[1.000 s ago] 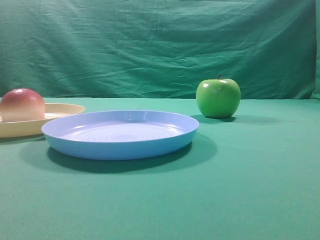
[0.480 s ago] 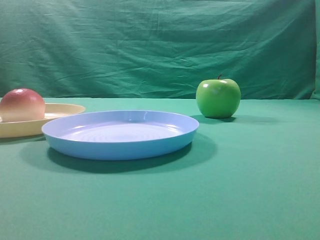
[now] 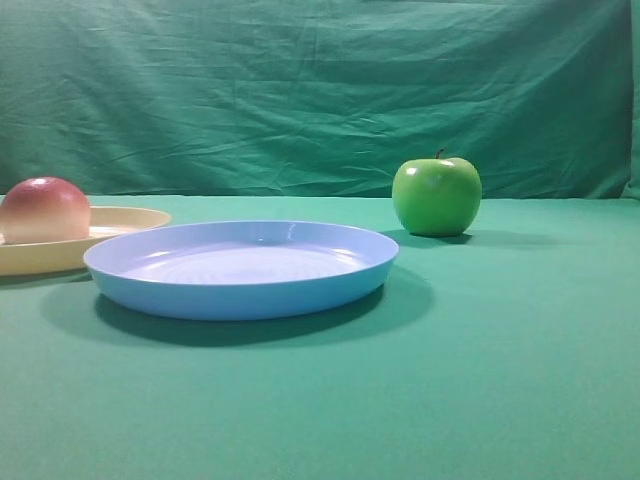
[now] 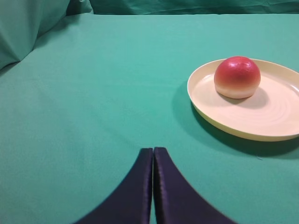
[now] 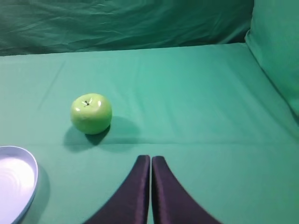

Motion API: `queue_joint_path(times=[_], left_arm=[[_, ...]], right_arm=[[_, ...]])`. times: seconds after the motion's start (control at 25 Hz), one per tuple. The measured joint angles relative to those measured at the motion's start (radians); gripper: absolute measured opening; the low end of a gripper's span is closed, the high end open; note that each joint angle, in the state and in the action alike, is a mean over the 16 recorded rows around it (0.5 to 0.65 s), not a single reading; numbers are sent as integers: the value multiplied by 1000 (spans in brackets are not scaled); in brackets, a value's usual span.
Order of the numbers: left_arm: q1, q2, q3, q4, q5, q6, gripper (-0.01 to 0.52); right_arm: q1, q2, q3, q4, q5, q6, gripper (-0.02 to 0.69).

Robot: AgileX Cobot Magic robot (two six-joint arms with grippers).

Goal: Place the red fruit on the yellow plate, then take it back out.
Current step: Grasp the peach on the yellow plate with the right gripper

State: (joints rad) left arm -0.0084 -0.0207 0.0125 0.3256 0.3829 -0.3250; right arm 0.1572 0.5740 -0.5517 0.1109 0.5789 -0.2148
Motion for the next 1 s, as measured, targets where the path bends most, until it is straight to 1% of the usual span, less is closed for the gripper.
queue_joint_path(times=[0.16,0.36,0.64,1.0], left_arm=[[0,0,0,0,0,0,0],[0,0,0,0,0,0,0],[0,0,0,0,0,0,0],[0,0,0,0,0,0,0]], right_arm=[[73,100,-37,7,7,-99,0],[185,267,-127,39,58,-192,0],[302,539,-319,126,137,-223,0],[388,883,-600,217,201,-251,0]])
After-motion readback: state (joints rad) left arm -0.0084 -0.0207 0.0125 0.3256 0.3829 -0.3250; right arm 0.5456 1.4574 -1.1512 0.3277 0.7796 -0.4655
